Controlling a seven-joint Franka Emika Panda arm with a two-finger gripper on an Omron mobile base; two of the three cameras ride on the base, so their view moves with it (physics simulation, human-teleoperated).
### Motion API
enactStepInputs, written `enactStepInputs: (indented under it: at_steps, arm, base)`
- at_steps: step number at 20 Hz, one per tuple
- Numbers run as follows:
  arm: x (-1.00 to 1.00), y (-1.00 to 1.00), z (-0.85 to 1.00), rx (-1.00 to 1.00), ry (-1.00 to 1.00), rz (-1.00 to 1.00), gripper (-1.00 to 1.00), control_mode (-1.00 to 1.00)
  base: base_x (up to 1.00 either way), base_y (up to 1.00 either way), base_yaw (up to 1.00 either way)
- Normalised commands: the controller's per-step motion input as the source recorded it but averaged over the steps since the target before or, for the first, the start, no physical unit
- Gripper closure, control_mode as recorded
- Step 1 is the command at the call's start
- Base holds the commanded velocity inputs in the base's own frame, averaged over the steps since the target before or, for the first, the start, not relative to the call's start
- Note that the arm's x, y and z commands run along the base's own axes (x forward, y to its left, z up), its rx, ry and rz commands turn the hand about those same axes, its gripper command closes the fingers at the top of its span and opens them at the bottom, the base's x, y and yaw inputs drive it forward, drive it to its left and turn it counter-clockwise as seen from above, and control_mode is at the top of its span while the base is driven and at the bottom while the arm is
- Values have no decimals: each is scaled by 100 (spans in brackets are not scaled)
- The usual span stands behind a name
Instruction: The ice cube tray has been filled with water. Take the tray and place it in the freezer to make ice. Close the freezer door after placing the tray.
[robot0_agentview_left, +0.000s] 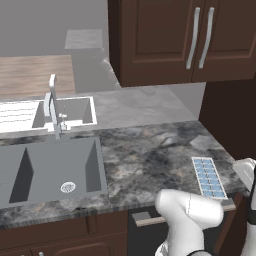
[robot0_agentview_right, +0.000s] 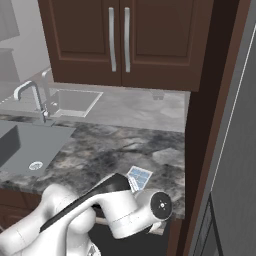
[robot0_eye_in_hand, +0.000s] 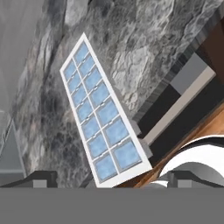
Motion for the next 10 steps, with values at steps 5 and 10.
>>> enactStepInputs:
  at_steps: [5,10]
  arm:
    - [-13,0,-26,0,-11,2,-100,-100]
    - [0,0,-15,4,-3,0,-100,-100]
  base:
    - [0,0,0]
    - [0,0,0]
